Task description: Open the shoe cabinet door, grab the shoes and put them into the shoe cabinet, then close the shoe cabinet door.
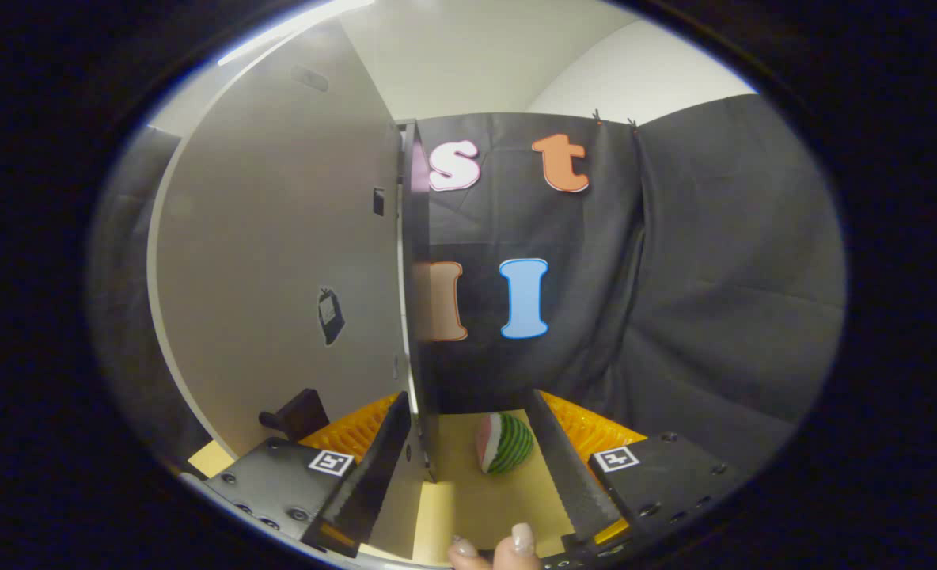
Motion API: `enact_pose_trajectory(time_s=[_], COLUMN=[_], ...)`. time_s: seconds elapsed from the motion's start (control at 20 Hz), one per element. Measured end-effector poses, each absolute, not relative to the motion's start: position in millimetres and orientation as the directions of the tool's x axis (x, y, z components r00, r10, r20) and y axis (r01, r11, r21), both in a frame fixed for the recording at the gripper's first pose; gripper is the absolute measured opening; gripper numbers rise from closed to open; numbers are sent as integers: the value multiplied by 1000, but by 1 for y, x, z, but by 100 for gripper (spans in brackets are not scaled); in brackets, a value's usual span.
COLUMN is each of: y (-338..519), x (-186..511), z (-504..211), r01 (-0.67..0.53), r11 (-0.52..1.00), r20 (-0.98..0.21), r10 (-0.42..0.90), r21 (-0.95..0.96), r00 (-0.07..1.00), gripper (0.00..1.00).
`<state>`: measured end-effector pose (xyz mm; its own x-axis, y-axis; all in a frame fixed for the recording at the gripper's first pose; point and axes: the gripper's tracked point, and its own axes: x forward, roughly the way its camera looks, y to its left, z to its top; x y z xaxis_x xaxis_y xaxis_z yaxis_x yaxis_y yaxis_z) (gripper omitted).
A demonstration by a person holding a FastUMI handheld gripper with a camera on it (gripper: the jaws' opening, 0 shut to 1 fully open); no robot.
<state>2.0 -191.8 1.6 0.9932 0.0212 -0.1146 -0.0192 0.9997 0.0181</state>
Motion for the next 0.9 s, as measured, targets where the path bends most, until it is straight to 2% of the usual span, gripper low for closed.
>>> enact_pose_trajectory(time_s=[0.45,0.9], y=[-112,-18], x=[-6,12], z=[-1,-6], r01=[0,-62], r11=[999,996], r20=[-104,-93], r10=[5,68], r21=[48,66], r00=[995,993], gripper=[96,96])
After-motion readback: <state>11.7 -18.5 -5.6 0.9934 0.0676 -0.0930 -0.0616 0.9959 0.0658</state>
